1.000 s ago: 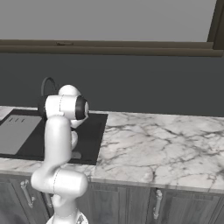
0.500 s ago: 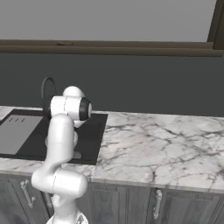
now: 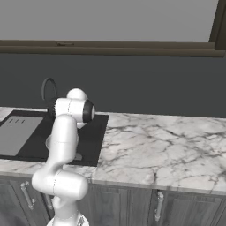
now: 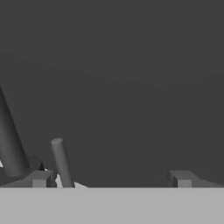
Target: Pick the peach from the cabinet and place it in the bowl. Then pick the bowl and place it in the sink. Then turn on the sink facuet.
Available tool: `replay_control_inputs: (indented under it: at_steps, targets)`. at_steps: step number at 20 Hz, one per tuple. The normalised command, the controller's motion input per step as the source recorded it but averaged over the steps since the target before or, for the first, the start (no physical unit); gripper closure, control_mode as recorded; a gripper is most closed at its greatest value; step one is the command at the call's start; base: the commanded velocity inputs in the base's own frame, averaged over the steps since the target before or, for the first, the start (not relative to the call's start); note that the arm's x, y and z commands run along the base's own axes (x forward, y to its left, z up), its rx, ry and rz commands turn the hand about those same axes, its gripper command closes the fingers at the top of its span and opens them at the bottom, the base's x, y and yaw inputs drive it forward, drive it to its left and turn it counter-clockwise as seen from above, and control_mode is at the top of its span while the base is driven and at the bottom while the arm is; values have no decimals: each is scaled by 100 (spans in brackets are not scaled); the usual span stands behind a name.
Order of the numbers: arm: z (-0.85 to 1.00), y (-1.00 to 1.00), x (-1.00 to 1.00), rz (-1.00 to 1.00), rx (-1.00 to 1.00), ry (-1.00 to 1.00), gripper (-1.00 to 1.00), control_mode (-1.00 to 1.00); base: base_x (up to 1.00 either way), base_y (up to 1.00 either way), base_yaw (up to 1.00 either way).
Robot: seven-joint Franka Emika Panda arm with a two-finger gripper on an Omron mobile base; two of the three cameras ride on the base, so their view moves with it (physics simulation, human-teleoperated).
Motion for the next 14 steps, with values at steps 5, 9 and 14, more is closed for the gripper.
replay_control_inputs:
  at_steps: [5,9,14]
  targets:
    - [-16,0,31,-5,0,0,-100,-100,0,0,0]
    - [-11,0,34,-8,0,0,-100,-100,0,0,0]
    - [-11,0,25,-9,0,0,-100,-100,0,0,0]
